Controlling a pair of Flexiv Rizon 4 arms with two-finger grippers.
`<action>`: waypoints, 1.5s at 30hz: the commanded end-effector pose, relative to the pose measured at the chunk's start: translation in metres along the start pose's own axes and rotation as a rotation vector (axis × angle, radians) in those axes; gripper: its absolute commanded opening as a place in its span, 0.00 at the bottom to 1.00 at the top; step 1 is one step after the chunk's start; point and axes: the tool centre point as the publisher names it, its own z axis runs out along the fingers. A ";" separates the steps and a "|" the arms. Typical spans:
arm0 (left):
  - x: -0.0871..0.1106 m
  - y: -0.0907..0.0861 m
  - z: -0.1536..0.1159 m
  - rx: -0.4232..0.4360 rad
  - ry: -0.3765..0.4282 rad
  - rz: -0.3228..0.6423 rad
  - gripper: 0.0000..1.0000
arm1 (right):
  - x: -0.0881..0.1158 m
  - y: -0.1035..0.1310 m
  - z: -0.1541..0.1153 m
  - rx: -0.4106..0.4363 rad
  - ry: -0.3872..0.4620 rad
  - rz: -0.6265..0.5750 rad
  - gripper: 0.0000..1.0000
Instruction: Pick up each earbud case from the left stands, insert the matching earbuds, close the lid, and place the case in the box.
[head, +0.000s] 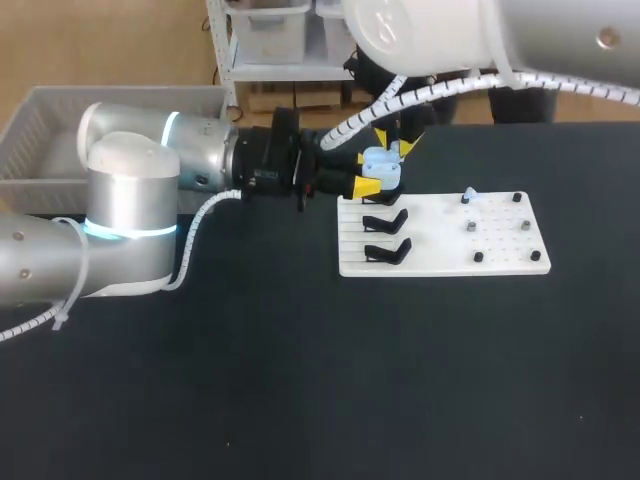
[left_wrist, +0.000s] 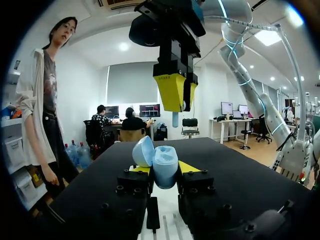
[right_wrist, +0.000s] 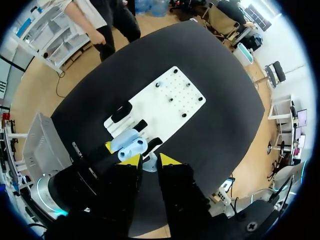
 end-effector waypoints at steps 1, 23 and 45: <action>0.001 -0.002 0.000 -0.006 -0.002 0.003 0.00 | -0.004 0.009 0.005 0.017 0.015 0.009 0.00; 0.001 -0.002 0.000 -0.006 -0.002 0.003 0.00 | -0.008 0.019 0.020 0.008 0.052 0.077 0.00; 0.001 -0.002 0.000 -0.006 -0.002 0.003 0.00 | -0.006 0.017 0.025 0.028 0.052 0.079 0.00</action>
